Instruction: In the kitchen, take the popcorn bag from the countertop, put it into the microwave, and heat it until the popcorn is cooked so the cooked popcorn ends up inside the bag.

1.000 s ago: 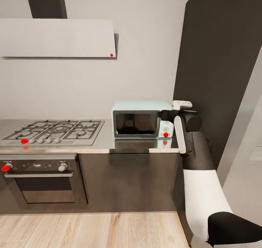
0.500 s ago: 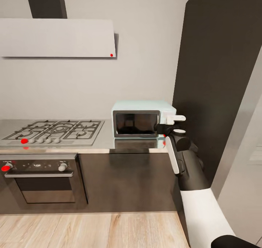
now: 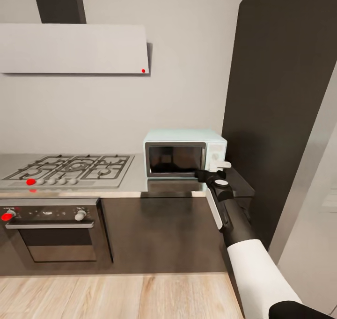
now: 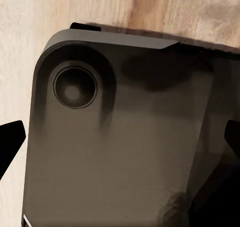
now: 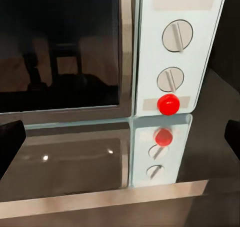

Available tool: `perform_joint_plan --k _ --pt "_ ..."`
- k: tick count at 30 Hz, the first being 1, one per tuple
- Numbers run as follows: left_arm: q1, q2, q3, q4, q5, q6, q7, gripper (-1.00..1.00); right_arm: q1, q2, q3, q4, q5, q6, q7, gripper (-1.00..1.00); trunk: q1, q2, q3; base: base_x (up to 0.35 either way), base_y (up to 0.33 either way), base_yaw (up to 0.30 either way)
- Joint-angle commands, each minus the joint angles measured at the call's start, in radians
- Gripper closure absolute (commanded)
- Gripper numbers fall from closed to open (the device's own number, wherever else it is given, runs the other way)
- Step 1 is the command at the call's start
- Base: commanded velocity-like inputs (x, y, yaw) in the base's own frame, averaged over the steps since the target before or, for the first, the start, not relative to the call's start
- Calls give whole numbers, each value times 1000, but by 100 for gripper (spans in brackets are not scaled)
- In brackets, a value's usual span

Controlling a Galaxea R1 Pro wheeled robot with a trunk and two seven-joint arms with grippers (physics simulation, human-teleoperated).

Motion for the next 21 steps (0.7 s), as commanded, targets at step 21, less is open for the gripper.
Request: perform_joint_plan --k 21 --pt "0 -1 0 -1 7 -2 0 -100 -1 -5 2 21 5 4 0 -100 0 -1 -1 97 -19 0"
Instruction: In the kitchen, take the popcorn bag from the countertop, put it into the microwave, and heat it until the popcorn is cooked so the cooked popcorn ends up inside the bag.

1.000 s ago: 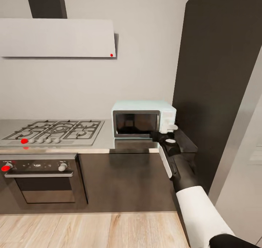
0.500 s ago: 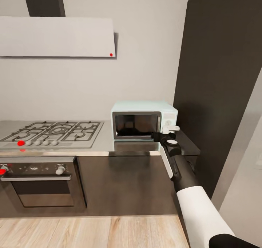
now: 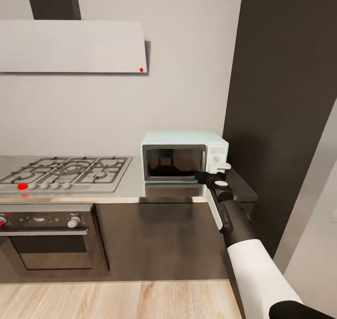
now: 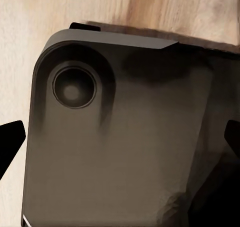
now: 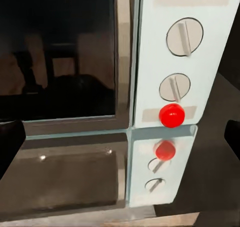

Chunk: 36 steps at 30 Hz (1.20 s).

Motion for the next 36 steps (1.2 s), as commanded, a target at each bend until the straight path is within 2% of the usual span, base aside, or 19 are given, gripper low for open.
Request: perform_joint_plan --k 1,11,34,36 --pt "0 0 0 -1 7 -2 0 -100 -1 -1 1 0 4 7 -3 -100 0 0 -1 100 -39 0" --pt "0 1 0 0 7 -1 0 -100 -1 -1 3 15 4 5 -5 -100 0 0 -1 23 -5 0" --pt "1 1 0 1 7 0 0 -100 -1 -3 0 16 5 5 -5 -100 0 0 -1 106 0 0" --pt "0 1 0 1 7 0 0 -100 -1 -13 1 16 5 5 -5 -100 0 0 -1 121 0 0"
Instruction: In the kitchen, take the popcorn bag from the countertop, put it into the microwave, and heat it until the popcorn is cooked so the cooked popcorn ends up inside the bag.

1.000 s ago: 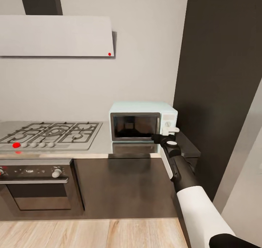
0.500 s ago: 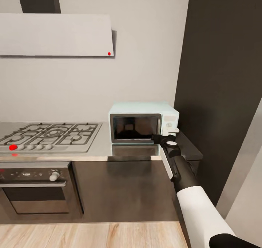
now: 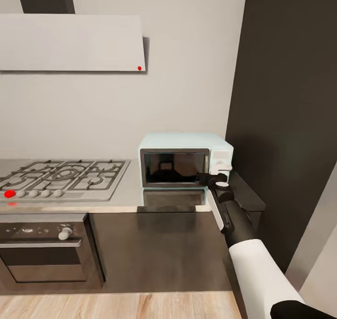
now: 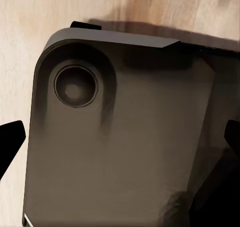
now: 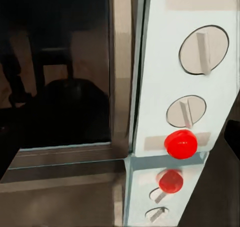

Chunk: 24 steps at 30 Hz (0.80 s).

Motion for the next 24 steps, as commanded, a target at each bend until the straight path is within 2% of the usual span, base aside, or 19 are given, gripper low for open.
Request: perform_joint_plan --k 1,12,24 --pt "0 0 0 -1 7 -2 0 -100 -1 -10 2 -1 3 7 -2 -100 0 0 -1 130 0 0" --pt "0 0 0 -1 7 -3 0 -100 -1 -17 3 -1 4 7 -2 -100 0 0 -1 120 0 0" --pt "0 0 0 -1 7 -3 0 -100 -1 -16 4 -1 4 7 -3 -100 0 0 -1 9 0 0"
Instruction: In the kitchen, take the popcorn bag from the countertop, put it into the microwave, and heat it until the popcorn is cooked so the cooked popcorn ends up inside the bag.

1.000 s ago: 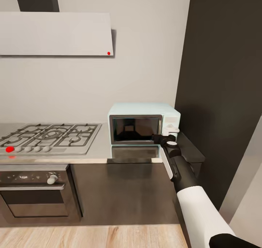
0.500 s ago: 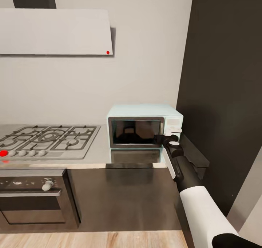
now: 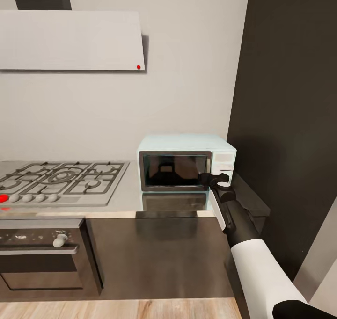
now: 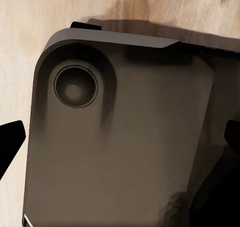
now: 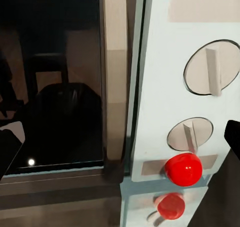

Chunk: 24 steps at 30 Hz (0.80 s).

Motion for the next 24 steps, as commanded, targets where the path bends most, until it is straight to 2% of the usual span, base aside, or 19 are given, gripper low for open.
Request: perform_joint_plan --k 1,9,24 --pt "0 0 0 -1 7 -2 0 -100 -1 0 2 -1 4 7 -3 -100 0 -1 -1 0 0 0" --pt "0 0 0 -1 7 -2 0 -100 -1 -2 1 -1 4 8 -3 -100 0 -1 -1 9 0 0" --pt "0 0 0 -1 7 -2 0 -100 -1 -2 2 -1 4 8 -3 -100 0 -1 -1 100 0 0"
